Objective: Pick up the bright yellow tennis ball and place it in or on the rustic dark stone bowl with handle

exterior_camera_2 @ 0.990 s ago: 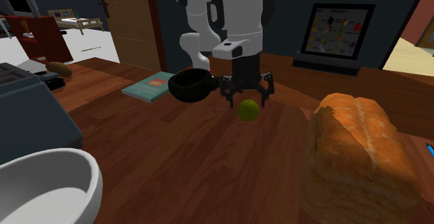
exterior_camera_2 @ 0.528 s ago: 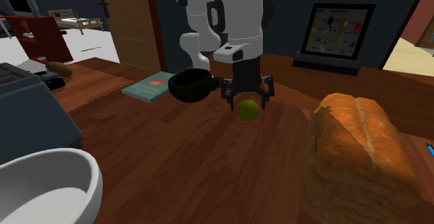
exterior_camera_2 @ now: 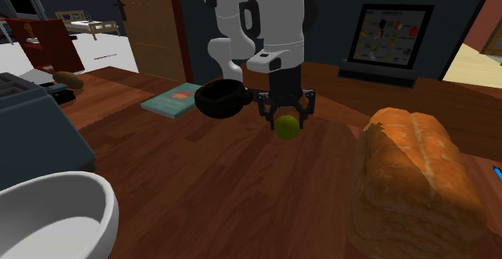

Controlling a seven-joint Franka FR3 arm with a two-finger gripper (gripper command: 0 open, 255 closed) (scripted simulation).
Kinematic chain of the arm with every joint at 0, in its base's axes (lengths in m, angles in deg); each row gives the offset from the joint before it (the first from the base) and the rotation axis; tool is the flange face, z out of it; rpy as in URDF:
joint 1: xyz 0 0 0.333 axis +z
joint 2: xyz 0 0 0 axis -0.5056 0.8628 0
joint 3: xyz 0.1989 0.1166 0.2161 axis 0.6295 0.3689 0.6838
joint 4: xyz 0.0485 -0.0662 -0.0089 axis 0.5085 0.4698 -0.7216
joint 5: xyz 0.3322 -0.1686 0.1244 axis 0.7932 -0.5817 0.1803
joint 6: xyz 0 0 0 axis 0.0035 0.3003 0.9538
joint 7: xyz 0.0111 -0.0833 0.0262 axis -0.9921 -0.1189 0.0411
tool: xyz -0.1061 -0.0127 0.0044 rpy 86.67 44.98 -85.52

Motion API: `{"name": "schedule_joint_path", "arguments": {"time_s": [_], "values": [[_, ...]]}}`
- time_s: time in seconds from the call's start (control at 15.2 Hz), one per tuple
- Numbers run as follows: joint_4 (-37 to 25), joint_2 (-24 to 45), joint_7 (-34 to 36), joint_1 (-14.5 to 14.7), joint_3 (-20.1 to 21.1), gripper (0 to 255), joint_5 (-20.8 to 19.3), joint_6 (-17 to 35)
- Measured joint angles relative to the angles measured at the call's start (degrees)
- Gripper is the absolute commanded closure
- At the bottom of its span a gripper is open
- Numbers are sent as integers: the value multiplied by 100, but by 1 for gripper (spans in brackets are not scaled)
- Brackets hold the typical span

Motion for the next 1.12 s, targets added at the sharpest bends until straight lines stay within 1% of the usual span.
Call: {"name": "schedule_joint_path", "arguments": {"time_s": [0.2,0.46,1.12], "values": [[2,-1,0,0,0,255,0,1],[-159,-41,3,3,9,255,15,-201],[-836,-114,13,23,32,255,43,-943]]}}
